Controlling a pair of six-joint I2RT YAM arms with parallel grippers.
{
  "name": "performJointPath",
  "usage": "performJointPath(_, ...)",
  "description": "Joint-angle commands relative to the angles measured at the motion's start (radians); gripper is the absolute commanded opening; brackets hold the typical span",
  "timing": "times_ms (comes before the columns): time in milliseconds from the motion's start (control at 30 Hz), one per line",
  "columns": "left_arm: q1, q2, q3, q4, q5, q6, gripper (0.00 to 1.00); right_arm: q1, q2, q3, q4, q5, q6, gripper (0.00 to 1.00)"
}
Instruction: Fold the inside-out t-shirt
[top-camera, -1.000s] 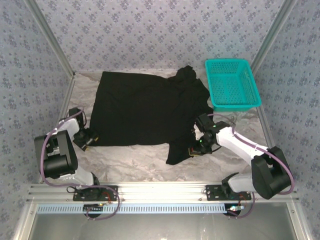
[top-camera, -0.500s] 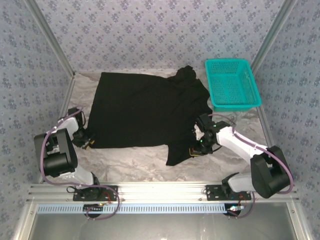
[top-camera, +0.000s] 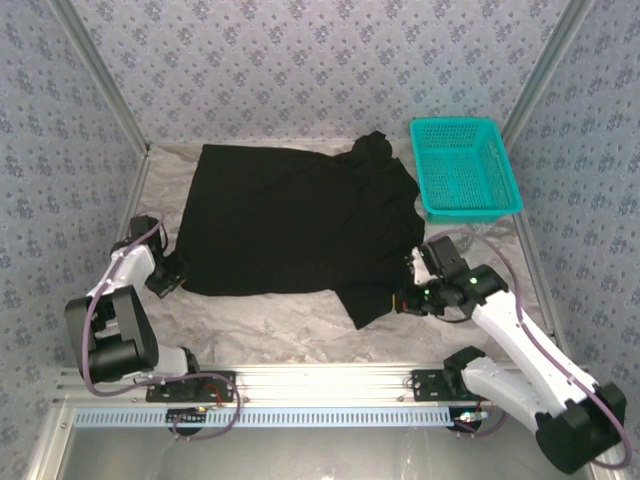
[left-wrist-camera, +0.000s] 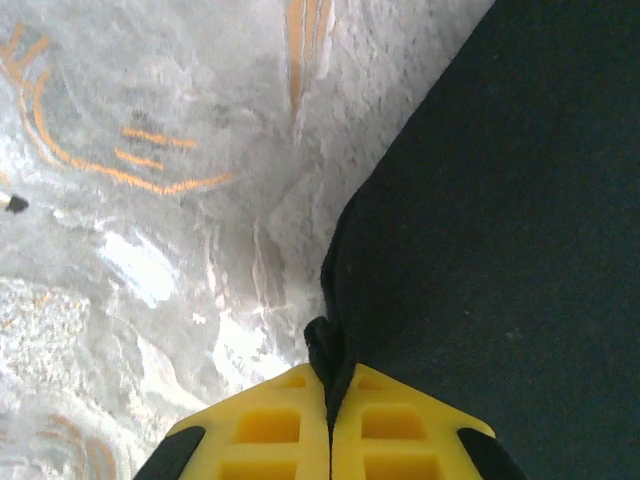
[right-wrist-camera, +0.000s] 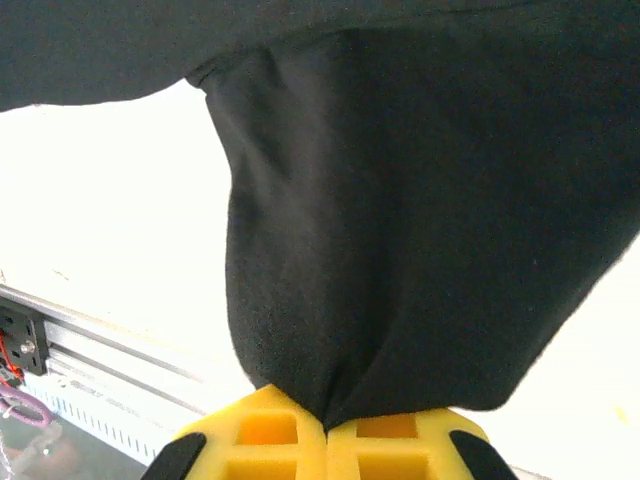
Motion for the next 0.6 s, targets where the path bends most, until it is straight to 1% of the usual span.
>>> performJointPath(0, 0.007, -0.055, 0.019, -0.099, 0.029, 0.062, 0.0, -0.001, -0.104, 0.044, -0.154, 0.053, 0.093, 0.0)
performJointPath(167, 0.009, -0.134, -0.012, -0.125, 0.076, 0.078, 0.0, 0.0, -0.19, 0.128, -0.248, 0.107, 0.121, 0.0)
performJointPath(333, 0.009, -0.181, 0.014, -0.139, 0.113, 0.078, 0.0, 0.003, -0.214, 0.18, -0.236, 0.097, 0.135, 0.0)
performJointPath(400, 0.009, -0.184, 0.031, -0.127, 0.137, 0.073, 0.0, 0.001, -0.182, 0.204, -0.202, 0.089, 0.121, 0.0)
performJointPath(467, 0.009, -0.176, 0.06, -0.11, 0.151, 0.06, 0.0, -0.009, -0.119, 0.241, -0.161, 0.109, 0.103, 0.0)
performJointPath(567, 0.009, -0.163, 0.087, -0.045, 0.168, 0.016, 0.0, -0.06, 0.049, 0.326, -0.101, 0.141, 0.022, 0.0)
